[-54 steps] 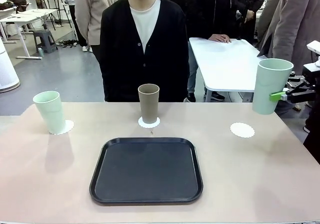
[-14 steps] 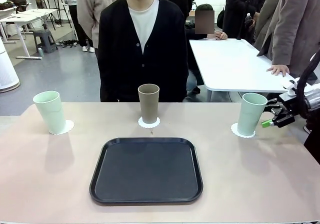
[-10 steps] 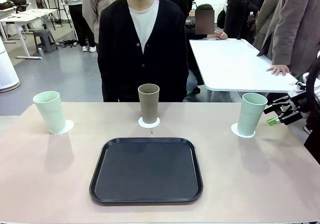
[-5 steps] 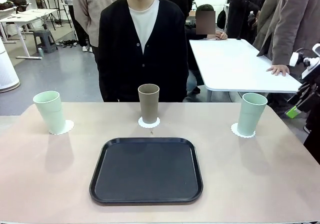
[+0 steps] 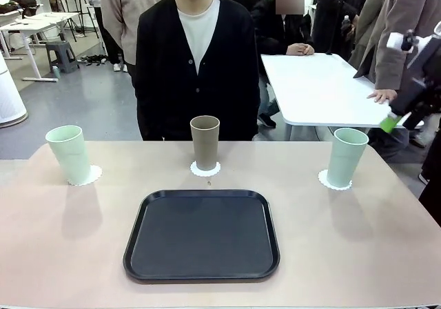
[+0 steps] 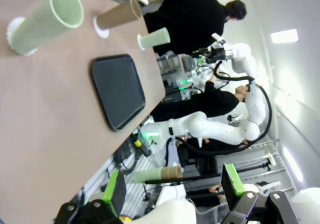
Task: Place coasters on the table and set cups on them.
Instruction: Take one Reusable plastic cup from the Flat Tray and place it on a coaster set by the human.
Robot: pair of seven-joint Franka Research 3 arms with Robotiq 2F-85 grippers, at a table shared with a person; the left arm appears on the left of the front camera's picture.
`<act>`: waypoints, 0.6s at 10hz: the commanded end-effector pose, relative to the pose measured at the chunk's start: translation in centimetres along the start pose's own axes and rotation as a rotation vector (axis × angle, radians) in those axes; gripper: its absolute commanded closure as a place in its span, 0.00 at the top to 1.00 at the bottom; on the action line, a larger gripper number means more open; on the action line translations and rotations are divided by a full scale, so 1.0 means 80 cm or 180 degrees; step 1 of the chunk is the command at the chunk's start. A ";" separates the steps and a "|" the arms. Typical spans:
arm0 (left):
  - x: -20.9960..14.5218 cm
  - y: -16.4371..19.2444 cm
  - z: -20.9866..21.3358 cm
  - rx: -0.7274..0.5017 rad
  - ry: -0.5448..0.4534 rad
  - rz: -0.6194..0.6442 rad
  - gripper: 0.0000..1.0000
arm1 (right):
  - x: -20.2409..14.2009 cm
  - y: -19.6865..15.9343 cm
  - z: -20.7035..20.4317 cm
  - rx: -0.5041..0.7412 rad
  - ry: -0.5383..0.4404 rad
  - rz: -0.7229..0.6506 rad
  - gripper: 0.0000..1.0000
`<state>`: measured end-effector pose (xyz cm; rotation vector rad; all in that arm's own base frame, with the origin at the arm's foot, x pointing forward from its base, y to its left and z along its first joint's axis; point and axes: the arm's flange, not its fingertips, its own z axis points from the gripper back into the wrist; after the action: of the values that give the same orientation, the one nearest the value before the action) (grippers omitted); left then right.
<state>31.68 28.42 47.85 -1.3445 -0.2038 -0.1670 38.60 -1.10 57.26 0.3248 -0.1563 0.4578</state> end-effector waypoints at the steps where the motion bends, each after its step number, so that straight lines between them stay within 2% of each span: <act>1: -0.002 -0.004 0.007 -0.0020 -0.0024 -0.0033 1.00 | -0.005 -0.017 -0.015 -0.0147 0.0048 0.0175 1.00; 6: -0.002 -0.004 0.007 -0.0020 -0.0024 -0.0033 1.00 | -0.005 -0.017 -0.015 -0.0147 0.0048 0.0175 1.00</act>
<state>31.67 28.42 47.85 -1.3446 -0.2039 -0.1669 38.89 -1.92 56.00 0.2911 -0.1529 0.4942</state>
